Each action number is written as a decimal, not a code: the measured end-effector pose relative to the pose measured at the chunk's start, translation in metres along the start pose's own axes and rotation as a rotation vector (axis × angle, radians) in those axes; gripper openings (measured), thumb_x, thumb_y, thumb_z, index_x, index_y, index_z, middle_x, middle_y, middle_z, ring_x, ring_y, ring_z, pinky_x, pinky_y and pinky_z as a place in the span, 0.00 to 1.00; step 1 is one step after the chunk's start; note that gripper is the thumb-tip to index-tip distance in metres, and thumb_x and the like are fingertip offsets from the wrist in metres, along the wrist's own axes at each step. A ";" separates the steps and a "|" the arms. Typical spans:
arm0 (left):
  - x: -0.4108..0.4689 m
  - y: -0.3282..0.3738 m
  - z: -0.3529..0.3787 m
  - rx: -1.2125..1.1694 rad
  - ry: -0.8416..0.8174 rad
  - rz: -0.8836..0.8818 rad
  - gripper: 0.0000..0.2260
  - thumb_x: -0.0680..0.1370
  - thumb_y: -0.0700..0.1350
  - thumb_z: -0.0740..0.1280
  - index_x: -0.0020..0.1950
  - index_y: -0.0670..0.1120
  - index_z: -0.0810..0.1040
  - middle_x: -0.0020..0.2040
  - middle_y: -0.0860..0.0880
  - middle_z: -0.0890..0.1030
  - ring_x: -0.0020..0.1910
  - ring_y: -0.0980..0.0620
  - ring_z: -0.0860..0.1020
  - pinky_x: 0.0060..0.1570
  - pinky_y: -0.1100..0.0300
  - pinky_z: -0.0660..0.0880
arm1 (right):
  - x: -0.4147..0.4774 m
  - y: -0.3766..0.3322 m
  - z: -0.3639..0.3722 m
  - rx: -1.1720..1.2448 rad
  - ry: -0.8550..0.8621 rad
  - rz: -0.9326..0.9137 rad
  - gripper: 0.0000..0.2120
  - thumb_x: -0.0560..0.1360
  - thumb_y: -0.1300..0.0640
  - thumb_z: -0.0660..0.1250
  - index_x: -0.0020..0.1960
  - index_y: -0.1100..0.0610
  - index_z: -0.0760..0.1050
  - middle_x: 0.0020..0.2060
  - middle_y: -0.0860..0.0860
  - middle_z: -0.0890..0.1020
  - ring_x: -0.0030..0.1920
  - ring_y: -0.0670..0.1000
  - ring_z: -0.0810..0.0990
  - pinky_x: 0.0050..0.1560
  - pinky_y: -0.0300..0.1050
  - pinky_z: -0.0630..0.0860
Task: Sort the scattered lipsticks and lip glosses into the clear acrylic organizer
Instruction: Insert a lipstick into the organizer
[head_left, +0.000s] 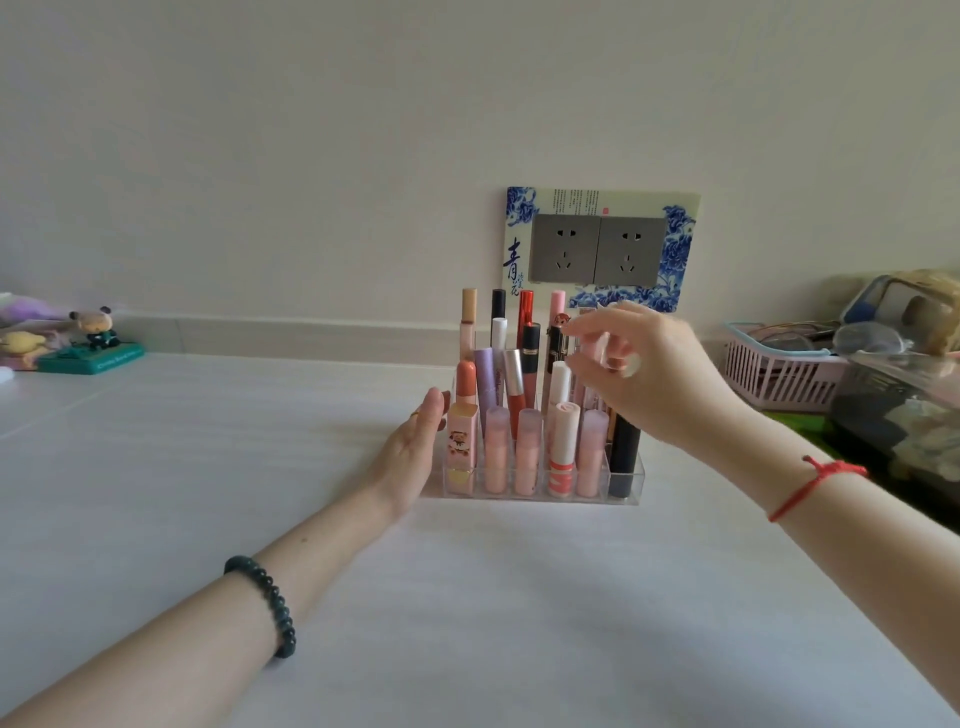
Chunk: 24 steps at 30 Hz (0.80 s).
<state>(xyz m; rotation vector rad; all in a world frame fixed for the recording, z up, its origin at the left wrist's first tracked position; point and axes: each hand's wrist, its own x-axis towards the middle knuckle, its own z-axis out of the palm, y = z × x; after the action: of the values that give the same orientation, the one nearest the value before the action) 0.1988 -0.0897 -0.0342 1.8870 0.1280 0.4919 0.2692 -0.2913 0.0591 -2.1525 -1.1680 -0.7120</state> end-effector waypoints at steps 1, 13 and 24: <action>-0.001 -0.001 0.000 -0.014 -0.038 -0.001 0.36 0.69 0.69 0.44 0.71 0.52 0.64 0.70 0.51 0.69 0.69 0.55 0.66 0.71 0.51 0.59 | 0.007 -0.002 0.003 -0.052 -0.042 -0.036 0.13 0.74 0.57 0.66 0.58 0.54 0.77 0.46 0.49 0.78 0.39 0.43 0.73 0.42 0.30 0.67; -0.001 -0.007 0.000 -0.057 -0.258 0.058 0.43 0.60 0.52 0.78 0.69 0.62 0.58 0.61 0.63 0.74 0.59 0.64 0.75 0.54 0.67 0.73 | 0.043 -0.014 0.028 -0.353 -0.253 -0.162 0.14 0.77 0.54 0.60 0.61 0.51 0.75 0.45 0.48 0.68 0.55 0.52 0.70 0.45 0.42 0.63; 0.001 -0.008 0.000 0.033 -0.223 0.077 0.47 0.64 0.44 0.78 0.74 0.52 0.52 0.65 0.59 0.71 0.63 0.62 0.71 0.64 0.59 0.69 | 0.037 -0.013 0.024 -0.223 -0.192 -0.131 0.08 0.74 0.56 0.65 0.47 0.57 0.80 0.44 0.51 0.78 0.47 0.51 0.74 0.47 0.47 0.74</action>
<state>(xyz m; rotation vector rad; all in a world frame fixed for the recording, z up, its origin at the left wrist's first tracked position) 0.2012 -0.0860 -0.0414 1.9710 -0.0849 0.3304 0.2797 -0.2480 0.0710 -2.3892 -1.3967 -0.7354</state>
